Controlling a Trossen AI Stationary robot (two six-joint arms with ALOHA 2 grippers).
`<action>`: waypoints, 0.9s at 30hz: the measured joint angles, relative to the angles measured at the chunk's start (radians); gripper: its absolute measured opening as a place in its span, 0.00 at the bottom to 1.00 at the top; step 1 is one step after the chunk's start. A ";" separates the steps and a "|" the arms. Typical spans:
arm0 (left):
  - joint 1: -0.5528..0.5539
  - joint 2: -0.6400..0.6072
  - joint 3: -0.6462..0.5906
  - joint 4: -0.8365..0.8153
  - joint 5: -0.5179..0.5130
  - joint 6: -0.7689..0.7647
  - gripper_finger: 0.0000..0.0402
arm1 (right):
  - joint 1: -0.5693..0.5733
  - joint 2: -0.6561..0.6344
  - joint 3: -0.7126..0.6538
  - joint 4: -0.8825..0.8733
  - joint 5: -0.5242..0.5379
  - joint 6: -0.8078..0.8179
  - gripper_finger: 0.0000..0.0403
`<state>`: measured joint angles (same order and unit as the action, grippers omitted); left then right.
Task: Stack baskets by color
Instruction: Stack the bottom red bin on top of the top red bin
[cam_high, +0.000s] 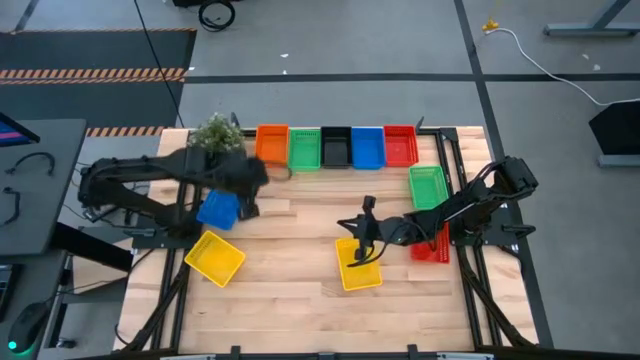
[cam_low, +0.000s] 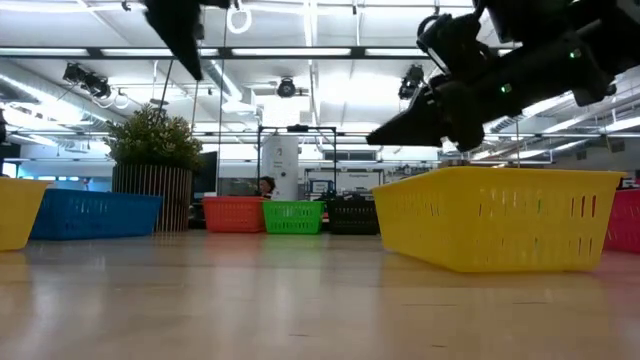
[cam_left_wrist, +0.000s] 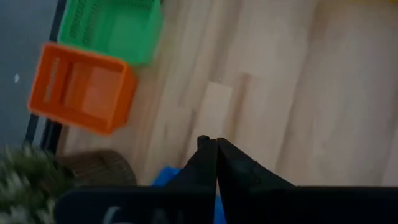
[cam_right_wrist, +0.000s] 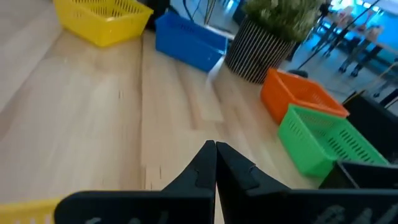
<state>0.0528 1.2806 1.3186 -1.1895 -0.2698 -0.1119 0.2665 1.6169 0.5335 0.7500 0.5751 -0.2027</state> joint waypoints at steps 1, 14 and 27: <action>-0.044 -0.001 0.000 -0.021 -0.024 -0.053 0.02 | 0.000 0.000 0.001 0.013 0.001 -0.005 0.02; -0.548 0.075 -0.047 0.016 -0.536 -0.555 0.05 | 0.052 -0.228 0.051 -0.305 0.186 -0.097 0.02; -0.599 0.095 -0.418 0.570 -0.617 -0.520 0.04 | 0.012 -0.633 0.240 -1.454 -0.216 0.561 0.10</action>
<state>-0.5460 1.3758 0.9002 -0.6198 -0.8870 -0.6315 0.2785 0.9843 0.7736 -0.7044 0.3594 0.3580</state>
